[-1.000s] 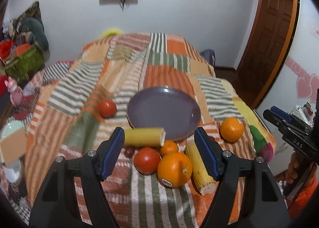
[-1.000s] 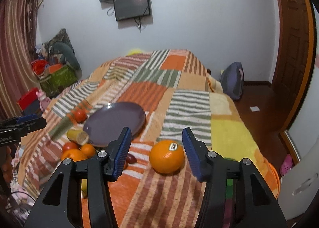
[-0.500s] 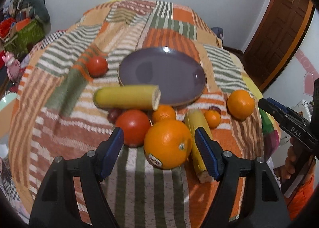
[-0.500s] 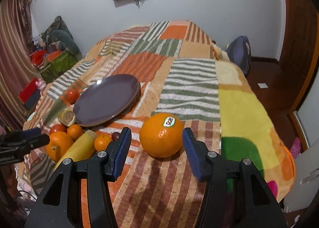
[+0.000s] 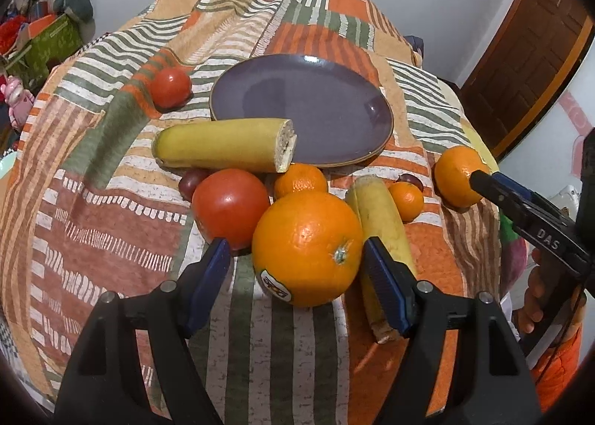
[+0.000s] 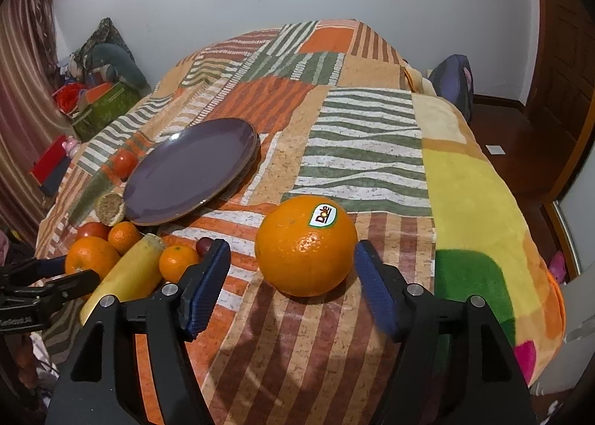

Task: Organize fruits
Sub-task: 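Move the right tool down to the Dole-sticker orange while the left tool approaches the other orange, then grasp the Dole orange with the right tool while the left tool grasps the other orange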

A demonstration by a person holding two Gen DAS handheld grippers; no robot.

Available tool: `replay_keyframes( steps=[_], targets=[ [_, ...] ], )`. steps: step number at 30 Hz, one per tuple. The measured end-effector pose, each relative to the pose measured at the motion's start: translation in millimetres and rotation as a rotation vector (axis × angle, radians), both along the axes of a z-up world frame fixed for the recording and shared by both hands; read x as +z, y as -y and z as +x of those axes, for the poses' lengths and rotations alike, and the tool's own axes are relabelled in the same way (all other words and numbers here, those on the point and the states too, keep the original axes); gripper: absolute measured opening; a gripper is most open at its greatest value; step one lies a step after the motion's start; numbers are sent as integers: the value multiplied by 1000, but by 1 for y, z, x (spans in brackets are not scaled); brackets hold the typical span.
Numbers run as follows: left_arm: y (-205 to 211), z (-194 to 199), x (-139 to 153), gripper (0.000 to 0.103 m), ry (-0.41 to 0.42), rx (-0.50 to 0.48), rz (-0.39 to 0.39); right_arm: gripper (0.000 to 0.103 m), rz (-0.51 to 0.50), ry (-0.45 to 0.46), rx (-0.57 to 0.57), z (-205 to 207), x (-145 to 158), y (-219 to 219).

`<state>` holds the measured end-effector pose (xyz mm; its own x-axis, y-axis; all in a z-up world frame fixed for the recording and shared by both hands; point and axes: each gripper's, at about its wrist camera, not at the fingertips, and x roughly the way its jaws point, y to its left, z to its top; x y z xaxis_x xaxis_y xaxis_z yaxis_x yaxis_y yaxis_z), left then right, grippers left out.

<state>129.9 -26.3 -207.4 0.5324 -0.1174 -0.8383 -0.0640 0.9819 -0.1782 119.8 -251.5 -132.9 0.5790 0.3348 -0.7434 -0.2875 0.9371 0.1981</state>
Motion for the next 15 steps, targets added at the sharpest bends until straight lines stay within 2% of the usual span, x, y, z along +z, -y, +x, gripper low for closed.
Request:
replay_keyframes(
  steps=[9,11,13,15],
  targets=[
    [1,1,0,72,18,3,18,67,-19,-37,-10,9,-17,-5],
    [2,1,0,68,19,-4,19,67,-22,-48,-8,11,-21,-6],
    [4,1,2,60,18,-23,5,67,-21,-60,-7,13,-24,-6],
    [4,1,2,60,16,-24,8,66,-12,-64,-11,13,-26,-5]
  ],
)
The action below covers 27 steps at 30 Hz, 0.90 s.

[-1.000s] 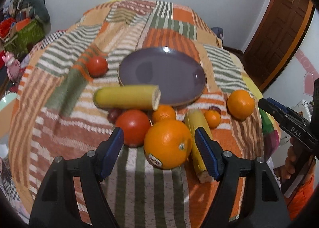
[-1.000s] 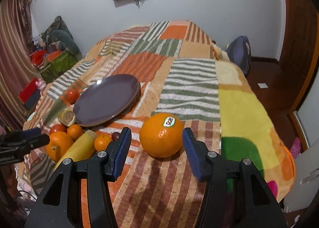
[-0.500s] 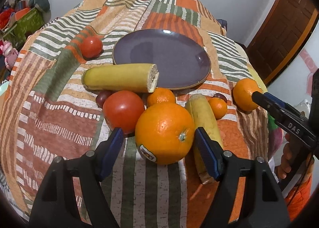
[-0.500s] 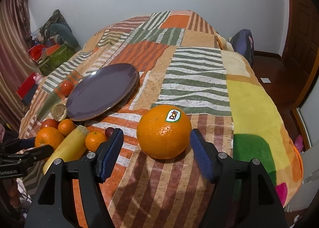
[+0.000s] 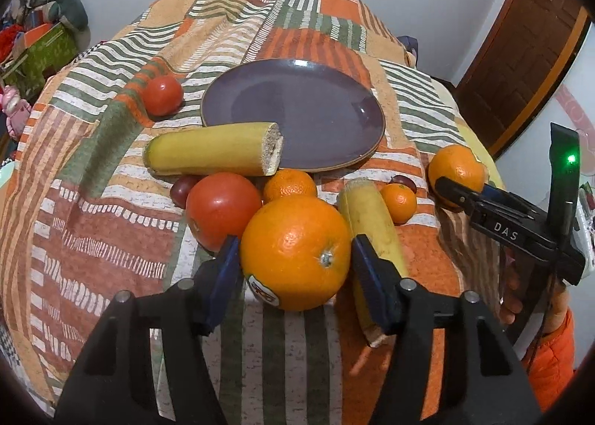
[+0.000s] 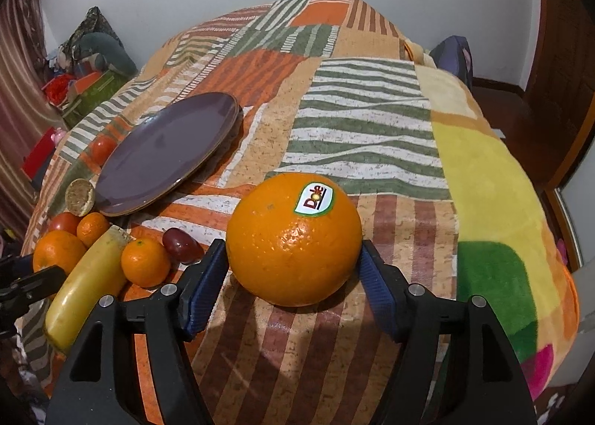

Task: Organize fruits
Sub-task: 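Grasp the Dole orange with the right tool while the left tool grasps the other orange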

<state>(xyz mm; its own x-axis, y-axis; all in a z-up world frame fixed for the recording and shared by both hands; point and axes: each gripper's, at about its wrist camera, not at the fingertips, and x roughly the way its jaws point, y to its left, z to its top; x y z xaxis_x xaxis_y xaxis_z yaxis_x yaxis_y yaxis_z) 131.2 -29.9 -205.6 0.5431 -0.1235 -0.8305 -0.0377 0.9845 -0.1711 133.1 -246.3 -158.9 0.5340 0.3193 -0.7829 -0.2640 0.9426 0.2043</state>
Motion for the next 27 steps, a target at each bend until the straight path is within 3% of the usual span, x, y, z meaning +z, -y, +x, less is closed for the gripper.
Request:
replay_keyframes(
  steps=[13,27],
  targets=[
    [-8,-4,6,60,-4,-1,-48,65,40,-12,-17,-11,10,2],
    [-23,-5,53,60,150,-27,-38,65,7,132,20,-12,59,-25]
  ],
)
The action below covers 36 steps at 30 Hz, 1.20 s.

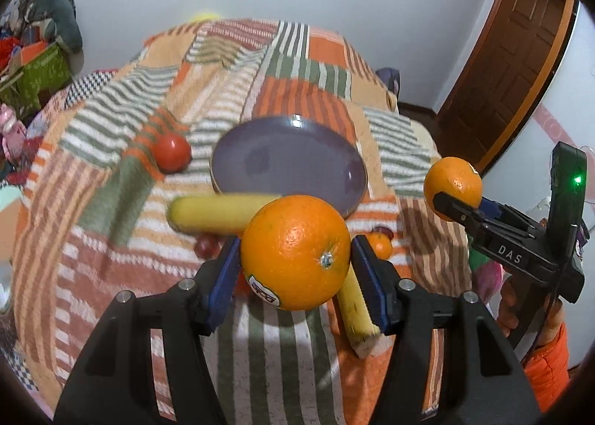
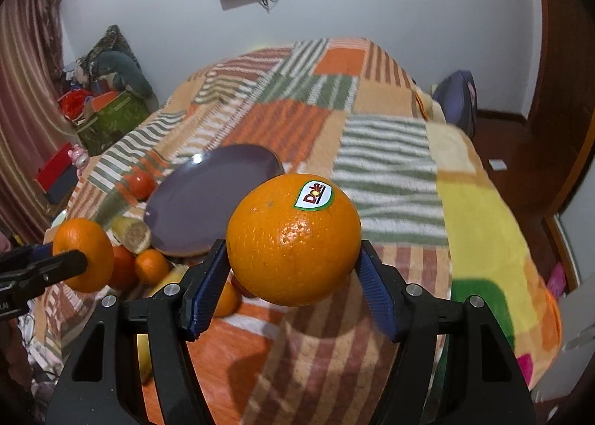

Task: Organize fruits
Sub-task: 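Grasp the Dole orange with the right tool while the left tool grasps the other orange, then lower both oranges onto the purple plate and open both tools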

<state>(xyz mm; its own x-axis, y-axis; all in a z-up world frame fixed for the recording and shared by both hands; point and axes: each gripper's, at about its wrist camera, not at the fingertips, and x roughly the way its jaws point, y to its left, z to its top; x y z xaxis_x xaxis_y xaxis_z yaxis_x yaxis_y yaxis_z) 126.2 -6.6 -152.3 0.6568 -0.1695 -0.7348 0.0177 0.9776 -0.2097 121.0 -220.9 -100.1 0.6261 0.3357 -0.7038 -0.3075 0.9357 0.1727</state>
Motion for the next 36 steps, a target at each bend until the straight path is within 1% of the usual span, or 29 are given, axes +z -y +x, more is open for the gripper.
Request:
replay_keyframes(
  steps=[12,14,17,20,28,36],
  targets=[
    [-22,20,37,60,106,8,35,65,3,118,48,17,34,-29],
    [-26,23,43,60,121,7,30,65,6,130,53,20,38,-32],
    [-29,27,51,60,148,10,47,65,18,146,62,24,43,-38],
    [-31,32,55,60,162,9,48,65,30,160,71,29,46,-44],
    [-36,55,49,60,162,15,58,65,42,168,102,45,45,-63],
    [-45,85,34,60,135,18,63,65,33,131,130,61,28,-81]
  ],
)
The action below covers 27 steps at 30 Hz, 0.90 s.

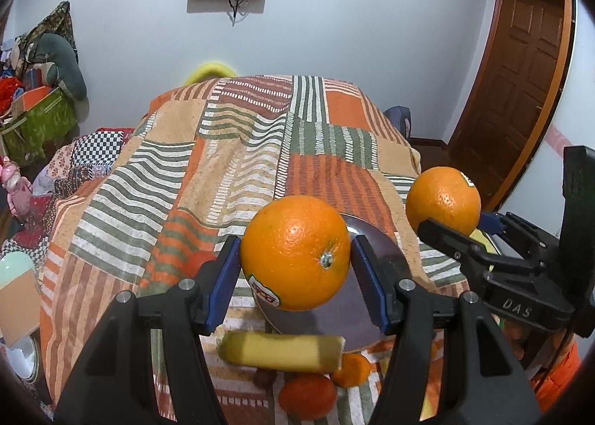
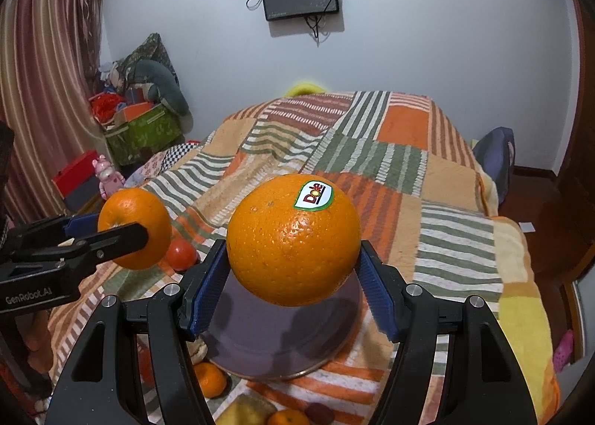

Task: Organize fruits
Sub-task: 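Lower both oranges onto the purple plate and open both tools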

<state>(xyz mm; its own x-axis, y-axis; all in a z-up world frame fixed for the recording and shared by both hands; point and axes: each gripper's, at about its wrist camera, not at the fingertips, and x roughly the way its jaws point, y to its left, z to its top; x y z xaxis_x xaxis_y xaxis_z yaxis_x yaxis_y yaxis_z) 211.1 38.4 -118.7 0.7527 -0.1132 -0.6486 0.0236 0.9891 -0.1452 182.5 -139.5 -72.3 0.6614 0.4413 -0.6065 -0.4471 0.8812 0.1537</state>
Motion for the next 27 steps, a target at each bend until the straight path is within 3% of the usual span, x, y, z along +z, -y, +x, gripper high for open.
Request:
replay_keyframes(
  steps=[27],
  targets=[
    [2,93,-65,60,-157,-77,67,65,-86,-167,26,55,-60,-25]
  ],
)
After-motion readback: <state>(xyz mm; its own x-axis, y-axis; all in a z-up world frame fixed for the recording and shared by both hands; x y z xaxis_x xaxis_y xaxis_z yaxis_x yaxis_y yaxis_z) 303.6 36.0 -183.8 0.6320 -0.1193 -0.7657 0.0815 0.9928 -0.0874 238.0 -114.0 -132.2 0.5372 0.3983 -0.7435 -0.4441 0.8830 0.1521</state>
